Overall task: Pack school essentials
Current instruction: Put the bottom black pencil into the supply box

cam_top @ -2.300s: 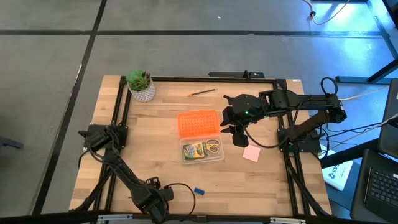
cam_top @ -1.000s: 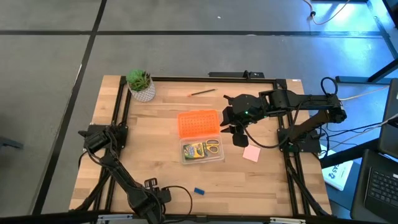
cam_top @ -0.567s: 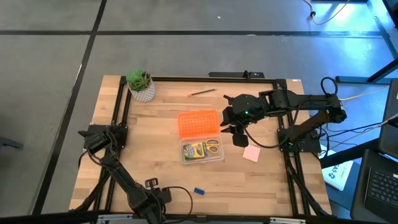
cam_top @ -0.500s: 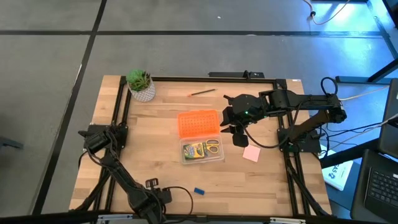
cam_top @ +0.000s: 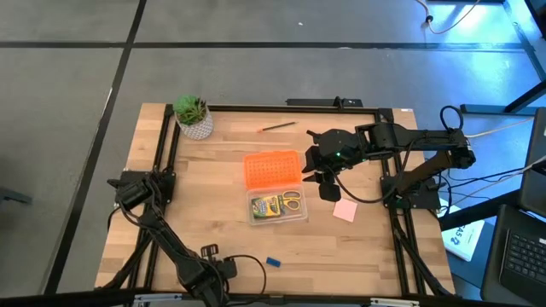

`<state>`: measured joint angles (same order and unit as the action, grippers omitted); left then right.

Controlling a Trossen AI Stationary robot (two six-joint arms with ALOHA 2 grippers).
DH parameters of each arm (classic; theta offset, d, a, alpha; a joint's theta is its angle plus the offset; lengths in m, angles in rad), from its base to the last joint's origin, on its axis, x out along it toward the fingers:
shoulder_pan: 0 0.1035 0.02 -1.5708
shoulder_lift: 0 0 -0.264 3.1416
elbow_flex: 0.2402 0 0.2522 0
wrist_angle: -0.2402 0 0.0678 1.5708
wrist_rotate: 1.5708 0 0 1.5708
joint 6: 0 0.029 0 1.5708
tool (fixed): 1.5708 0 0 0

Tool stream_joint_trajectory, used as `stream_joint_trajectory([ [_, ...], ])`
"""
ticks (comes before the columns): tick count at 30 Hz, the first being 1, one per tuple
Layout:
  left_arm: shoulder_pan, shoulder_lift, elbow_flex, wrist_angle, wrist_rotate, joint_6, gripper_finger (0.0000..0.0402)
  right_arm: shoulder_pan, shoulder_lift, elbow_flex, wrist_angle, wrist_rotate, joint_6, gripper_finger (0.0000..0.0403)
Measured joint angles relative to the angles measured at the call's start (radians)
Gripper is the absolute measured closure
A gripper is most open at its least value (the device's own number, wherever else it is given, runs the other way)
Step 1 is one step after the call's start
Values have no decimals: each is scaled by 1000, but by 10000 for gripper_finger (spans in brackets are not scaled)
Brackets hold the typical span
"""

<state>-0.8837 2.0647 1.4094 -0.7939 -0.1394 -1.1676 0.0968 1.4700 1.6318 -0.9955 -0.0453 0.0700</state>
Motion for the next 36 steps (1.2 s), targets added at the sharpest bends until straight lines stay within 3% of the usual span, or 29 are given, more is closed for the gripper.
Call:
stream_joint_trajectory([
  [5, 7, -1, 0, 1, 4, 0, 392, 0, 0, 0, 0, 0, -1, 286],
  [15, 88, -52, -6, -1, -5, 62, 388, 0, -42, 1, -3, 0, 1, 286],
  [36, 368, -213, -2, -9, -27, 557, 388, 0, -118, 1, -28, -1, -1, 286],
])
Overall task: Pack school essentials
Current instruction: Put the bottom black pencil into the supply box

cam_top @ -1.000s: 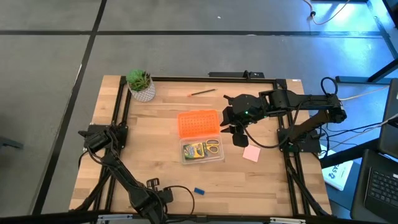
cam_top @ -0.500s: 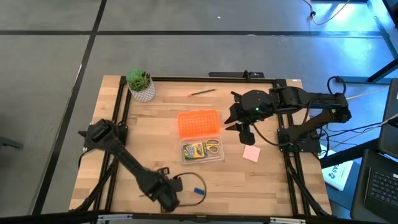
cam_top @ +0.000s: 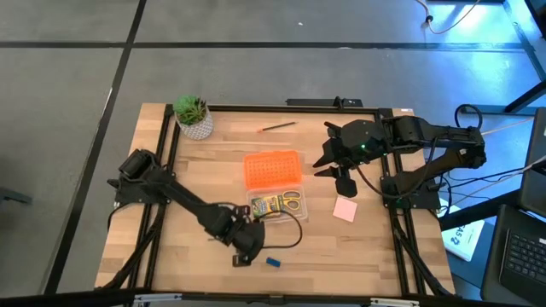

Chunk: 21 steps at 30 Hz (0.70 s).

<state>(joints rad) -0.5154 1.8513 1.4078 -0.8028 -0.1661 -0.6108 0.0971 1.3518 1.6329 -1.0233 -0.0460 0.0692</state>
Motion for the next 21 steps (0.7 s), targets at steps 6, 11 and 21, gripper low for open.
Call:
stream_joint_trajectory([
  [6, 101, -40, 0, 9, -1, 101, 388, 0, 0, 0, -2, 0, 0, 286],
  [11, 185, -54, 1, 94, 0, 184, 388, 0, 0, 0, -29, 0, 1, 286],
  [21, 288, -53, 54, 249, 56, 281, 388, 0, 0, 0, -38, 0, 2, 286],
])
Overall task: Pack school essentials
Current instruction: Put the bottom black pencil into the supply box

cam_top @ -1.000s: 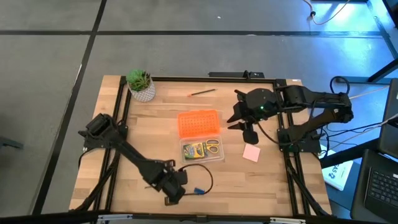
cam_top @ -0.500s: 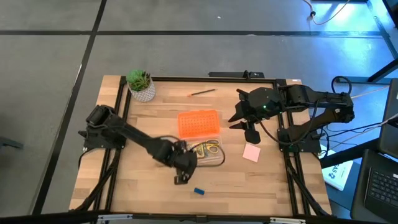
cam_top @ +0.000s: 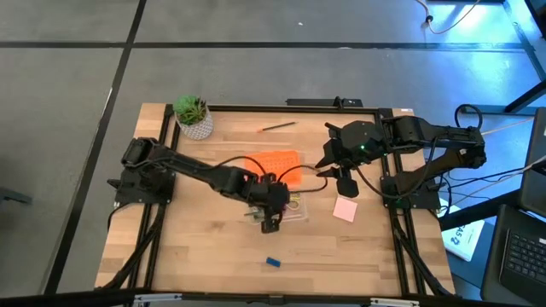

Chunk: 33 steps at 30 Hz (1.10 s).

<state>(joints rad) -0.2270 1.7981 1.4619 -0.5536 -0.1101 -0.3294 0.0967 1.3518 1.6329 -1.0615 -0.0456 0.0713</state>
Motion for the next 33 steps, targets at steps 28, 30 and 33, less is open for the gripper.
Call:
stream_joint_trajectory([
  [28, 5, 118, 46, 117, 4, 23, 388, 0, 0, 0, -9, 1, 6, 286],
  [30, 4, 128, 48, 128, 5, 23, 388, 0, 0, 0, -22, 1, 5, 286],
  [33, 5, 139, 47, 124, 13, 23, 388, 0, 0, -1, -53, 0, 5, 286],
])
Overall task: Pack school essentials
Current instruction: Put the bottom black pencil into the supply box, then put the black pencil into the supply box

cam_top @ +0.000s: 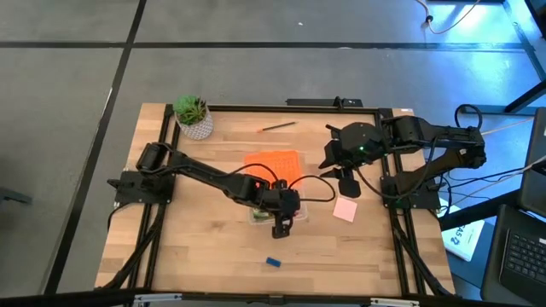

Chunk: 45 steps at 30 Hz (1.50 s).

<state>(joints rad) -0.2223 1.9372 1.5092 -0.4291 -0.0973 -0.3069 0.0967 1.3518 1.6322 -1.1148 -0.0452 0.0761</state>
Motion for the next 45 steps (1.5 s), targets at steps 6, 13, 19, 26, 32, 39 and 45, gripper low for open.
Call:
stream_joint_trajectory([
  [6, 2, 13, -1, -6, 12, 2, 388, 0, 0, 0, -75, 0, -2, 286],
  [13, 1, 21, -1, -11, 13, 3, 388, 0, 0, 0, -88, 0, -3, 286],
  [19, 2, 37, -1, -16, 13, 2, 388, 0, 0, 0, -88, 0, -3, 286],
  [26, 11, 34, -1, -11, -1, 3, 387, 0, 0, 0, -88, 0, -3, 286],
  [32, 12, 34, -1, -12, -26, 3, 362, 0, 0, 0, -88, 0, -3, 286],
  [39, 13, 34, -1, -12, -31, 3, 335, 0, 0, 0, -88, 0, -3, 286],
  [45, 15, 34, -1, -12, -32, 3, 328, 0, 0, 0, -88, 0, -4, 286],
])
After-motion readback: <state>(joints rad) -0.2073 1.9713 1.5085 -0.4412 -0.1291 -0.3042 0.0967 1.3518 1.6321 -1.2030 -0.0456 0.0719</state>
